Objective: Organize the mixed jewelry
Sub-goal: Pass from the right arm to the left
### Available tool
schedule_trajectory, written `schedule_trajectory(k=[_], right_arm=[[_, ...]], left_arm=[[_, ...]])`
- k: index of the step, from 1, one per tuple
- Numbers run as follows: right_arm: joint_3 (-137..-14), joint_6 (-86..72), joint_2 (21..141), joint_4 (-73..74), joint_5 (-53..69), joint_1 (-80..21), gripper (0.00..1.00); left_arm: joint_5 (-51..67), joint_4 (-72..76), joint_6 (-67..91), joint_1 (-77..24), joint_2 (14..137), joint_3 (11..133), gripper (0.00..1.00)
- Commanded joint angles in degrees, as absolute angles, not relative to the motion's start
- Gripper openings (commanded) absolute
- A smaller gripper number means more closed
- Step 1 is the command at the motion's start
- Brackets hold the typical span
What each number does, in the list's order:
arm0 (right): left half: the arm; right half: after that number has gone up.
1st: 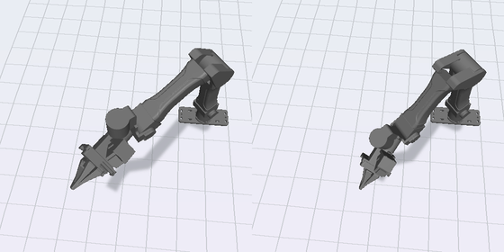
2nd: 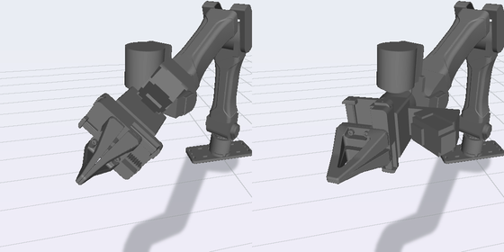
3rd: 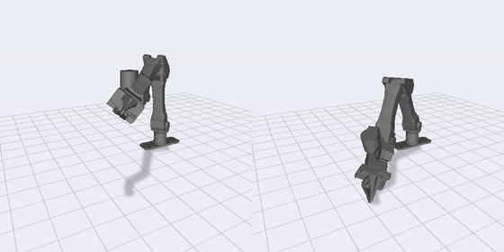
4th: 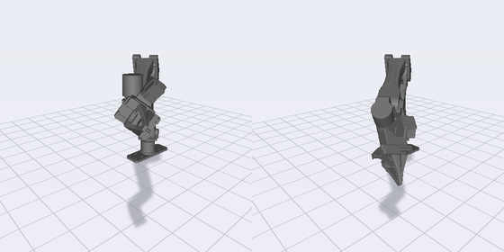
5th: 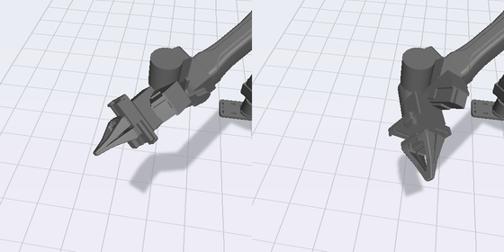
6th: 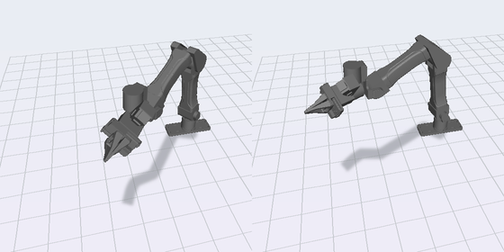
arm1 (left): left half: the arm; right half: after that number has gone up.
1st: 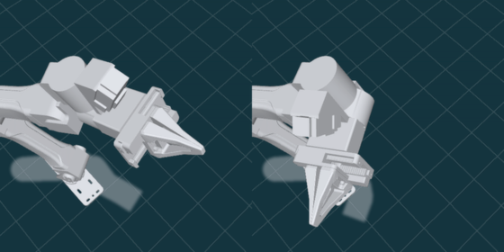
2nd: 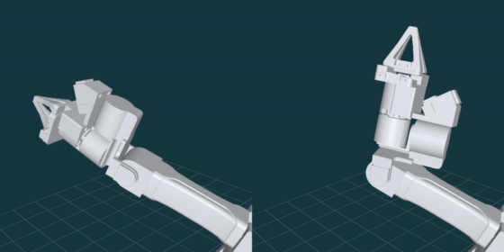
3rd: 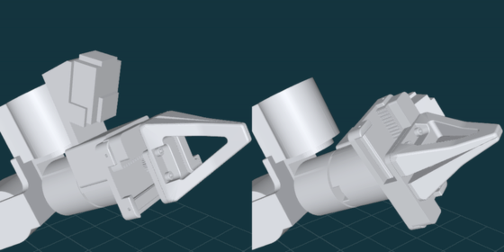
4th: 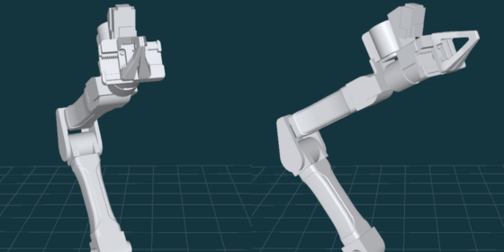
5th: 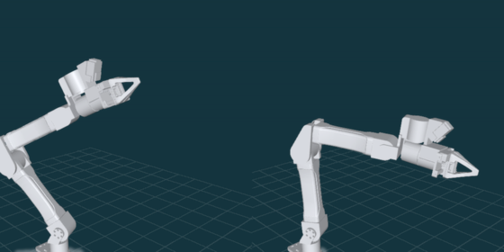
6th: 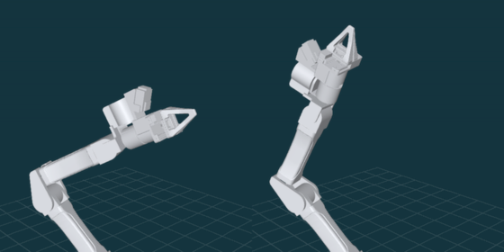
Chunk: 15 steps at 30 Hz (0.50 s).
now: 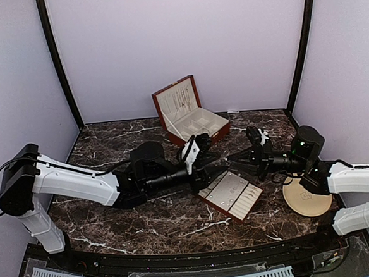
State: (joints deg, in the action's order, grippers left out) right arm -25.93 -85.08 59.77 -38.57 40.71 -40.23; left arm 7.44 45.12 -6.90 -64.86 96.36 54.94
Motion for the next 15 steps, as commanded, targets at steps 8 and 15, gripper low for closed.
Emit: schedule_trajectory(k=[8,15], right_arm=[[-26.01,-85.35,59.85,-41.60,41.93,-40.09,0.00],[-26.10,-84.88,60.00,-40.37,41.79,-40.08,0.00]], left_arm=[[8.87,46.92,-8.07,-66.00,97.36,56.89,0.30],[8.83,47.53,-8.17,-66.18,97.41,57.21,0.28]])
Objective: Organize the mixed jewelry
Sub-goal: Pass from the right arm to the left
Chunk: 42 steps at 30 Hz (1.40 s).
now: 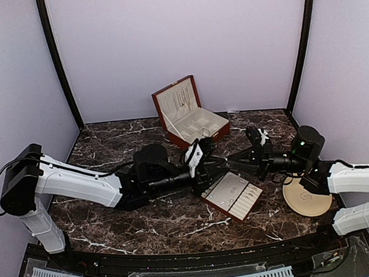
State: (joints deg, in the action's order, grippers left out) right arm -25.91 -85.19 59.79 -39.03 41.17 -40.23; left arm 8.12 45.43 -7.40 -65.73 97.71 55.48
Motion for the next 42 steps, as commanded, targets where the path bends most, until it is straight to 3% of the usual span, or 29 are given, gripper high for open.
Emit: schedule_trajectory(k=[1,19,27,32,37,42], right_arm=[[-26.03,-84.82,60.00,-40.35,41.75,-40.10,0.00],[-24.87,-83.83,59.88,-38.42,41.66,-40.08,0.00],[-24.26,-83.21,60.35,-37.95,41.31,-40.08,0.00],[-23.76,-81.25,59.94,-36.26,40.00,-40.08,0.00],[-24.16,-77.44,59.19,-31.64,38.93,-39.93,0.14],[-25.73,-71.95,57.74,-24.77,37.38,-39.44,0.44]], left_arm=[[8.79,47.67,-8.16,-66.18,97.46,57.22,0.27],[9.26,48.50,-8.26,-66.18,97.22,57.38,0.15],[9.92,48.68,-7.97,-66.27,96.83,56.78,0.00],[9.05,48.58,-7.28,-66.27,96.43,56.07,0.00],[6.51,46.61,-5.37,-66.27,95.96,55.85,0.00],[2.86,43.22,-2.84,-66.26,95.29,55.47,0.00]])
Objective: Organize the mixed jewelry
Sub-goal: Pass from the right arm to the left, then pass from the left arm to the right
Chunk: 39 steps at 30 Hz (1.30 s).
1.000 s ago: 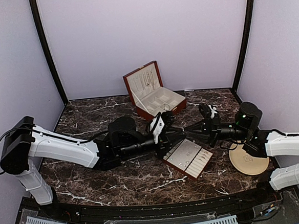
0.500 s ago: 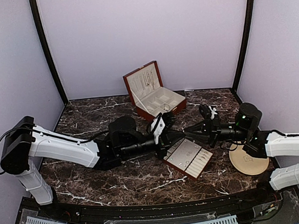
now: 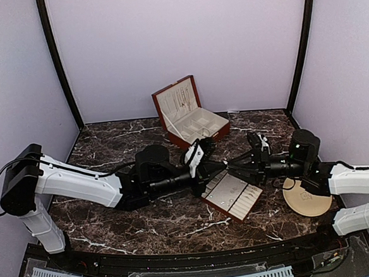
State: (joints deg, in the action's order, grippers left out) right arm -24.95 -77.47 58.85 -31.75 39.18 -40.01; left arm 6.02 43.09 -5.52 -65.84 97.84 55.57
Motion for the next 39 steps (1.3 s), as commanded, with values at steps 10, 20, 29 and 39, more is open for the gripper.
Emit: schedule_trajectory(k=[10,20,29,39], right_arm=[[-31.82,-56.66,55.94,-6.99,30.49,-38.41,0.79],[-39.58,-41.90,57.15,9.55,20.11,-41.18,0.83],[-44.42,-38.59,64.80,11.57,12.07,-50.37,0.74],[-44.24,-38.39,66.47,7.45,9.45,-53.79,0.67]], left_arm=[[-2.20,38.98,1.30,-66.23,93.19,51.26,0.00],[-4.52,29.76,4.10,-66.26,93.60,51.40,0.00],[-2.83,26.26,4.86,-66.26,94.84,51.99,0.00],[-0.21,27.99,4.75,-66.27,95.50,51.03,0.00]])
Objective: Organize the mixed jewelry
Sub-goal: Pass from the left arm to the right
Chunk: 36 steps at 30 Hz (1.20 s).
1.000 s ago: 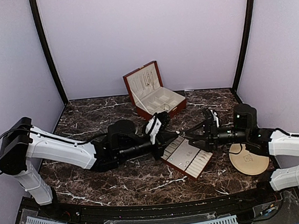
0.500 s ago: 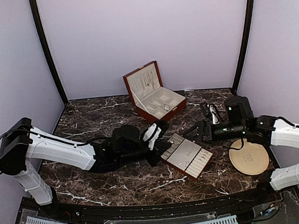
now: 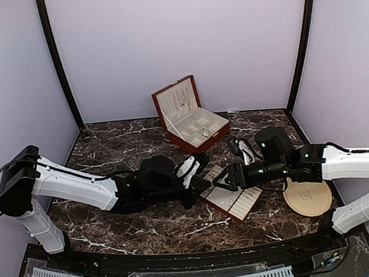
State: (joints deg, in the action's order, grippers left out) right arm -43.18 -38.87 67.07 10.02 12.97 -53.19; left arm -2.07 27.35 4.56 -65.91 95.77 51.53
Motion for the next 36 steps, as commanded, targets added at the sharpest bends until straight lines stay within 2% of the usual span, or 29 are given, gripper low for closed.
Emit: schedule_trajectory(k=[1,14,24,36], right_arm=[[-44.34,-38.48,66.44,7.89,8.98,-53.79,0.67],[-46.67,-34.60,68.82,10.55,11.66,-54.88,0.57],[-50.45,-31.47,73.78,13.72,8.80,-57.38,0.45],[-50.41,-31.44,73.98,14.06,8.46,-57.52,0.30]], left_arm=[[-0.16,28.10,4.67,-66.27,95.42,50.87,0.00],[3.62,29.44,4.48,-66.27,94.99,49.70,0.00],[6.01,30.06,3.96,-66.27,95.39,49.90,0.00],[6.11,30.40,4.11,-66.23,95.57,49.74,0.00]])
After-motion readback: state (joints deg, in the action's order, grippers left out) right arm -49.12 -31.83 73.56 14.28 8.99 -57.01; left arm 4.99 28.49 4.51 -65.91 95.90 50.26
